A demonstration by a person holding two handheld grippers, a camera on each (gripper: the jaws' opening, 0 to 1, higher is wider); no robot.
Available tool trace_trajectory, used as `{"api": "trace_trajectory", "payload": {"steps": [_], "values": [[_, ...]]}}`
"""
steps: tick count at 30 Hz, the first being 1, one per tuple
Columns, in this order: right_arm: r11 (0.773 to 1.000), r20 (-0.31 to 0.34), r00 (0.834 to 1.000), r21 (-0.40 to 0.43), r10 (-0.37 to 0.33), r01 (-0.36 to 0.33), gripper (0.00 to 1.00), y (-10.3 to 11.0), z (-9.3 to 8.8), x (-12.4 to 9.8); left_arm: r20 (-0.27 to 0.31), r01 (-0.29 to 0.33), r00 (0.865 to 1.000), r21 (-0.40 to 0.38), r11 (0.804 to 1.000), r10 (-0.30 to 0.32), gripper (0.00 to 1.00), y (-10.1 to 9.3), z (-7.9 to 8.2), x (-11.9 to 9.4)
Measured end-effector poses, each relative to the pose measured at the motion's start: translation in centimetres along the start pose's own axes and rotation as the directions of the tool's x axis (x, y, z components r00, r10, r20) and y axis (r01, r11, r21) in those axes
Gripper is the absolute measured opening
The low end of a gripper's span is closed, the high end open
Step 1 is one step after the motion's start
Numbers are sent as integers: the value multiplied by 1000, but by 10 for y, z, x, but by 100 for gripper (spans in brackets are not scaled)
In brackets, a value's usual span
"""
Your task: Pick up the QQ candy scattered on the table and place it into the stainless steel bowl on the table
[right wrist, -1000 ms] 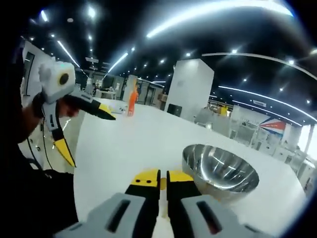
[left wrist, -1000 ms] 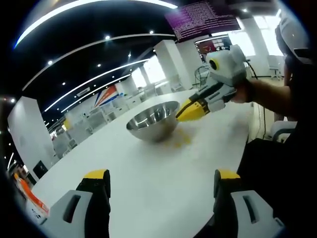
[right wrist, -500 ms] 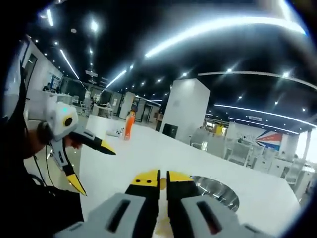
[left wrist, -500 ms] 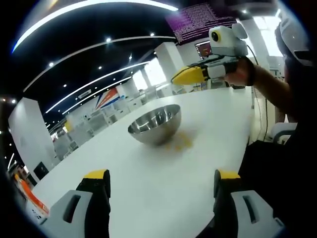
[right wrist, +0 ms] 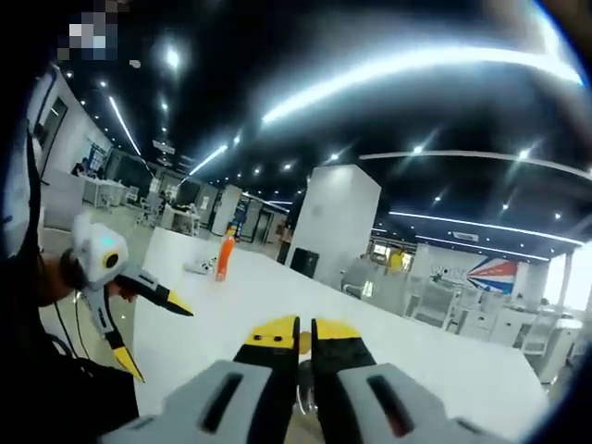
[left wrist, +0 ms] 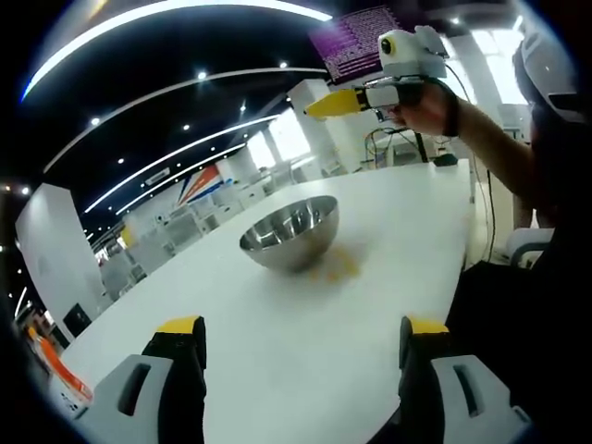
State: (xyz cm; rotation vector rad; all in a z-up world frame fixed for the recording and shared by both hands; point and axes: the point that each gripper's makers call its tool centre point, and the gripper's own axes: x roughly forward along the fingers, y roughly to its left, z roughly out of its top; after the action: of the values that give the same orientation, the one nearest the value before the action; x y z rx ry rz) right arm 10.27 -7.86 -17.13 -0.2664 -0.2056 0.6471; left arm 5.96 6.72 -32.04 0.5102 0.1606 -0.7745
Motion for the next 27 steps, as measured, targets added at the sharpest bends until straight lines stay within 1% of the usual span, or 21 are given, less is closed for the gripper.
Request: {"api": "trace_trajectory", "payload": {"steps": [4, 7, 10, 12, 14, 17, 19, 21, 25, 27], "values": [[999, 3, 1000, -12, -29, 29, 5, -19, 3, 7, 0, 0, 1000, 1, 1000, 0, 87, -1, 1, 0], [999, 0, 999, -6, -50, 50, 5, -32, 0, 13, 0, -2, 1000, 1, 1000, 2, 87, -1, 1, 0], [997, -14, 997, 4, -71, 71, 5, -43, -8, 20, -1, -3, 1000, 0, 1000, 3, 87, -1, 1, 0], [997, -26, 996, 12, -80, 80, 5, -47, -17, 25, -4, -3, 1000, 0, 1000, 3, 87, -1, 0, 0], [996, -41, 995, 18, -88, 89, 5, -51, -27, 30, -5, -3, 1000, 0, 1000, 3, 87, -1, 0, 0], [992, -90, 988, 31, -122, 125, 5, -64, -53, 38, -4, -2, 1000, -1, 1000, 2, 87, -1, 0, 1], [989, -101, 985, 50, -137, 142, 5, -71, -68, 44, -5, -1, 1000, -1, 1000, 1, 87, -1, 0, 1], [984, -134, 980, 81, -148, 160, 5, -78, -88, 50, -5, 0, 1000, -1, 1000, 0, 87, -1, 0, 1], [981, -211, 965, 86, -154, 176, 5, -81, -127, 58, -8, 1, 1000, -3, 1000, -1, 87, -2, -2, 0], [980, -232, 960, 85, -155, 179, 5, -80, -139, 59, -8, 0, 1000, -7, 1000, 0, 86, -1, -2, -1]]}}
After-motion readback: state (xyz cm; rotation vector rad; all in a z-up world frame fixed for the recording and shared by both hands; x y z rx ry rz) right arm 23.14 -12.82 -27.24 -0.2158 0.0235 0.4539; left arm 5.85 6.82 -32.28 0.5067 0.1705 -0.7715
